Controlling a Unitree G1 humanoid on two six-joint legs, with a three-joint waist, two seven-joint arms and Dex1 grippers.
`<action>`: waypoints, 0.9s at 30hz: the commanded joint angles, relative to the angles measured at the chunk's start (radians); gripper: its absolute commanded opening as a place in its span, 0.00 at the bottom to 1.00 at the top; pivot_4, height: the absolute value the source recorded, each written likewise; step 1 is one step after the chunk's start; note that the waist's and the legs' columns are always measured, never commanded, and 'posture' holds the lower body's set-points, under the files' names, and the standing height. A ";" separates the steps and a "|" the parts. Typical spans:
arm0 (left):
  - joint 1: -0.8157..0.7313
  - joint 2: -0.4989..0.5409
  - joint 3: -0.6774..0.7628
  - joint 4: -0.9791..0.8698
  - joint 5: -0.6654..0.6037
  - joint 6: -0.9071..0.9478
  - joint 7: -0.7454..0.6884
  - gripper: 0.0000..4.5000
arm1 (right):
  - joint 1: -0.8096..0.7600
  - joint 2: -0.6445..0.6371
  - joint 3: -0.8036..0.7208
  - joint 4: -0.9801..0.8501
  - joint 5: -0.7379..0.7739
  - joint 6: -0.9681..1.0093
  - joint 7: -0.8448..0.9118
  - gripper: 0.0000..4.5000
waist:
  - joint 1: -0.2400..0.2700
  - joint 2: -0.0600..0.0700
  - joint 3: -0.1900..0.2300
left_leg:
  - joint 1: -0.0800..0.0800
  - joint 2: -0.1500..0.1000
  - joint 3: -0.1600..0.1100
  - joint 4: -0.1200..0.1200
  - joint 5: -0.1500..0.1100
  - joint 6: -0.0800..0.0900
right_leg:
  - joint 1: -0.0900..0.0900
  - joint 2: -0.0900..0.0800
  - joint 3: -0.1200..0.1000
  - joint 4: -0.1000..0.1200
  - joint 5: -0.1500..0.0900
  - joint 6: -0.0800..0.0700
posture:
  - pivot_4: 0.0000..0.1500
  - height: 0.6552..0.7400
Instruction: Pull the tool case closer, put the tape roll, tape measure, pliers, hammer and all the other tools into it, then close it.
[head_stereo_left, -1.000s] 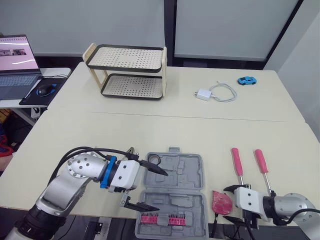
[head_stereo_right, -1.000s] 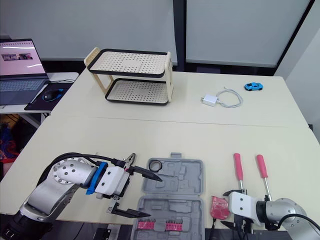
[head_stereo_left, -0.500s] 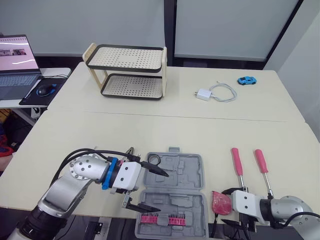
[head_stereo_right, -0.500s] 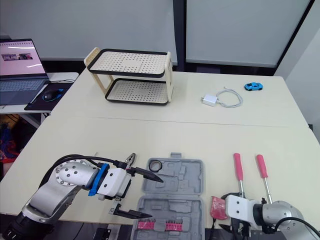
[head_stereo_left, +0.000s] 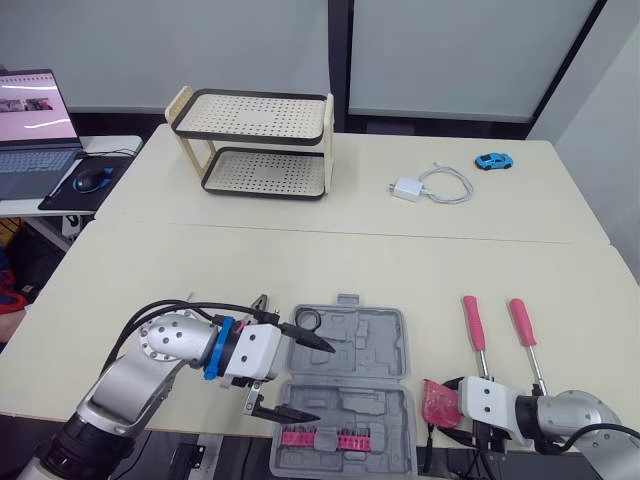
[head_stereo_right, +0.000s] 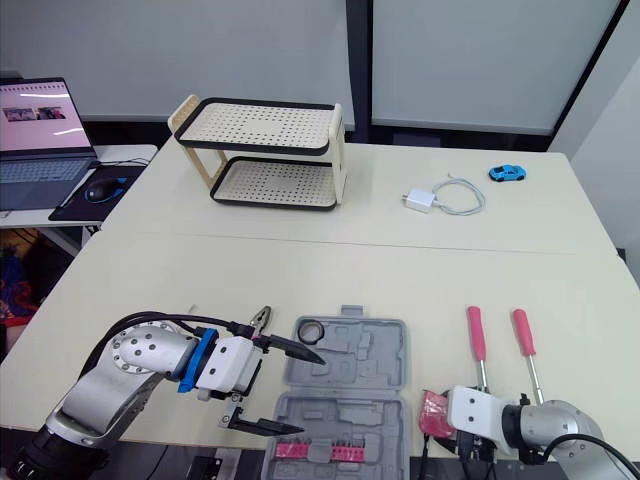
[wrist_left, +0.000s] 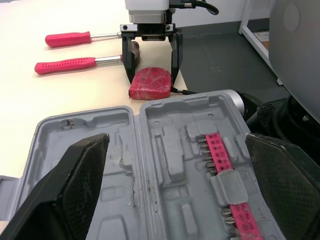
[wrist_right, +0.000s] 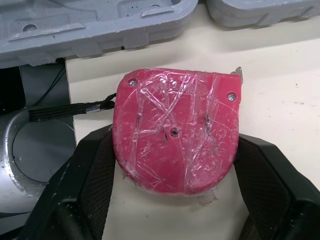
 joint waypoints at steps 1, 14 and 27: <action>-0.003 0.010 0.044 0.006 -0.022 0.023 0.022 1.00 | -0.014 -0.030 -0.081 -0.110 0.044 0.070 0.018 0.71 | -0.001 0.000 0.000 | 0.000 0.000 0.000 0.000 0.000 0.000 | 0.000 0.000 0.000 0.000 0.000 0.000 | 1.00 0.94; -0.022 0.064 0.151 0.054 -0.020 0.112 0.095 1.00 | -0.623 -0.206 0.092 -0.325 0.177 0.681 0.224 0.71 | 0.000 -0.001 0.006 | -0.002 0.000 -0.001 -0.001 0.000 0.000 | -0.003 0.000 -0.001 -0.002 0.000 0.000 | 1.00 0.94; -0.034 0.043 0.129 0.109 0.033 0.066 0.102 1.00 | -1.065 -0.018 0.536 -0.055 0.039 0.723 0.282 0.71 | -0.001 0.000 0.008 | -0.014 -0.001 0.000 -0.001 0.000 0.000 | -0.016 -0.001 -0.002 0.000 0.002 -0.001 | 1.00 0.94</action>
